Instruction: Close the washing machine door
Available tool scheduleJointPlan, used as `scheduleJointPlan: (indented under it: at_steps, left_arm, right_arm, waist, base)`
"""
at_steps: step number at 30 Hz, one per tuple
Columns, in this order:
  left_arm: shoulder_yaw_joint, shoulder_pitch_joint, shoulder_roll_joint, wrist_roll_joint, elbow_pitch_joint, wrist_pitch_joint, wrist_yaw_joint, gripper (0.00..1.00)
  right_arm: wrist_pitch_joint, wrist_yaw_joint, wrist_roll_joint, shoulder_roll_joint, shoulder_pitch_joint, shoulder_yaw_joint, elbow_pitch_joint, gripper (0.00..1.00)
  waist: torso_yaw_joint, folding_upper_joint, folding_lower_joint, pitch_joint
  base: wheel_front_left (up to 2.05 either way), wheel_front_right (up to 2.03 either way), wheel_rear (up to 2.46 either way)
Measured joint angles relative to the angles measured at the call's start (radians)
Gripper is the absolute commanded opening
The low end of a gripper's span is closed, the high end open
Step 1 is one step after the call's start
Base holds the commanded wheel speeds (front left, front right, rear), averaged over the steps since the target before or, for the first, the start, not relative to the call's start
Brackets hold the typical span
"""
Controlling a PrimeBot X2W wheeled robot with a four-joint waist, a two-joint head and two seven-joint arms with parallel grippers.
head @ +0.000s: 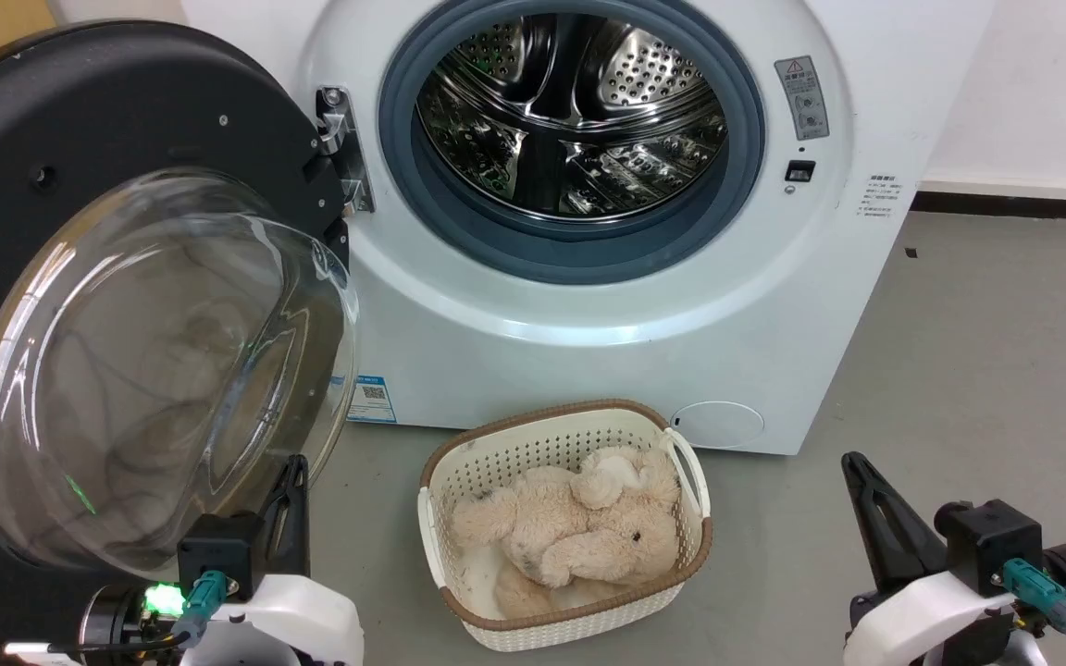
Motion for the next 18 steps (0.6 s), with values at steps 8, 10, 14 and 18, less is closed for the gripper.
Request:
scheduleJointPlan:
  at_steps: [8,10,14,18]
  left_arm:
    - [0.0,0.0,0.0,0.0,0.001,0.0,0.001,0.0]
    - [-0.001,0.0,0.0,0.0,0.001,0.0,0.001,1.0]
    - [-0.004,0.0,0.0,0.0,0.001,-0.002,0.006,1.0]
    - [-0.008,0.0,0.0,0.0,0.001,-0.011,0.013,1.0]
  right_arm:
    - [0.0,0.0,0.001,0.0,0.0,0.0,0.0,0.0]
    - [0.0,0.0,0.001,0.0,0.0,0.0,0.001,1.0]
    - [-0.003,0.0,0.012,0.0,0.0,-0.002,0.001,1.0]
    - [-0.01,0.0,0.028,0.0,0.0,-0.006,0.001,1.0]
  waist:
    - [0.0,-0.0001,0.0,0.0]
    - [0.0,0.0,-0.0001,0.0]
    - [0.0,0.0,0.0,0.001]
    - [0.001,0.0,0.0,0.003]
  base:
    - [0.0,0.0,0.0]
    - [0.0,0.0,0.0]
    - [0.0,0.0,0.0]
    - [0.0,0.0,0.0]
